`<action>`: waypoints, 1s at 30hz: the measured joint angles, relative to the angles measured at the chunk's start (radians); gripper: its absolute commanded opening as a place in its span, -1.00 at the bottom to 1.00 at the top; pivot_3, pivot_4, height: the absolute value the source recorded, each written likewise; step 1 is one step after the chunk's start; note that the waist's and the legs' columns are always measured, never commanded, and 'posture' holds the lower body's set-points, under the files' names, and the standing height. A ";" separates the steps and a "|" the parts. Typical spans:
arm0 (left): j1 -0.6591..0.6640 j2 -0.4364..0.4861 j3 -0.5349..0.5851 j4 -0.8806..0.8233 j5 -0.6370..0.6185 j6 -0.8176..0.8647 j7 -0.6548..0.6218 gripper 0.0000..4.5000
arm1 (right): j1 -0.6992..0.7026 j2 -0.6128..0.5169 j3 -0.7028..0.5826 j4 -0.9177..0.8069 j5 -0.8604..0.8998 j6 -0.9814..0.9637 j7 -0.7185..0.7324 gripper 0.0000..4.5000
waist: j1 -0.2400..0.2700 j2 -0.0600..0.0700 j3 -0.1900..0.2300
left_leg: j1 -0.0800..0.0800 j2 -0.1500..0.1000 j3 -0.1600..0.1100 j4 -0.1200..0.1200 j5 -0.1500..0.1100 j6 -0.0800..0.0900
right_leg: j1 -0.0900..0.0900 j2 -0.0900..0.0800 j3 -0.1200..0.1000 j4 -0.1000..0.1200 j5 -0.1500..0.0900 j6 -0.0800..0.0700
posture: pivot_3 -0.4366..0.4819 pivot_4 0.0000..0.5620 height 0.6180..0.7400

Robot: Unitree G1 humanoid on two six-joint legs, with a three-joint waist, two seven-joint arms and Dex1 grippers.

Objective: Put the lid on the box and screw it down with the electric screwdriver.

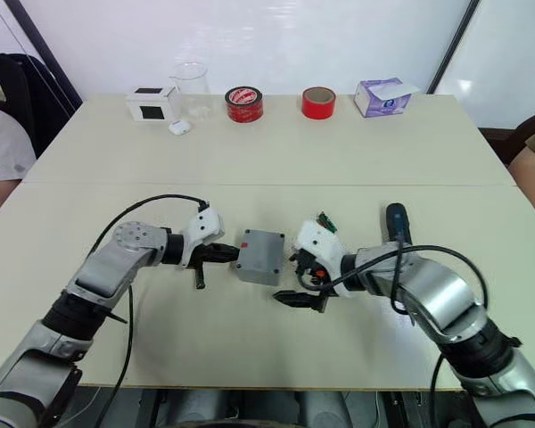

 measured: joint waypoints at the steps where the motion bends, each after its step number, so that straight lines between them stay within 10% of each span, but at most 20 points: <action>1: 0.020 0.023 0.011 -0.032 -0.018 0.010 -0.013 -1.00 | 0.026 -0.016 -0.054 -0.012 0.015 0.006 0.001 0.98 | 0.000 0.000 0.000 | 0.000 0.000 0.000 0.000 0.000 0.000 | 0.000 0.000 0.000 0.000 0.000 0.000 | -0.05 -0.47 1.00; 11: 0.057 0.115 0.096 -0.136 -0.163 0.114 -0.082 -1.00 | 0.231 -0.004 -0.352 0.009 0.058 0.015 -0.081 0.98 | -0.001 -0.001 0.000 | 0.001 0.000 0.000 0.000 0.000 0.000 | 0.001 0.001 0.000 0.000 0.000 0.000 | -0.05 -0.47 1.00; 18: -0.013 0.117 0.166 -0.148 -0.265 0.162 -0.093 -1.00 | 0.226 0.084 -0.345 0.061 0.007 -0.078 -0.168 0.11 | -0.002 -0.002 0.000 | 0.001 0.000 0.000 0.000 0.000 0.000 | 0.001 0.001 0.000 0.000 0.000 0.000 | -0.05 -0.47 1.00; 30: -0.008 0.111 0.165 -0.185 -0.316 0.194 -0.061 -1.00 | 0.202 0.128 -0.281 0.142 -0.050 -0.158 -0.206 0.11 | -0.001 -0.002 0.000 | 0.001 0.000 0.001 0.000 0.000 0.000 | 0.001 0.001 0.000 0.000 0.000 0.000 | -0.05 -0.47 1.00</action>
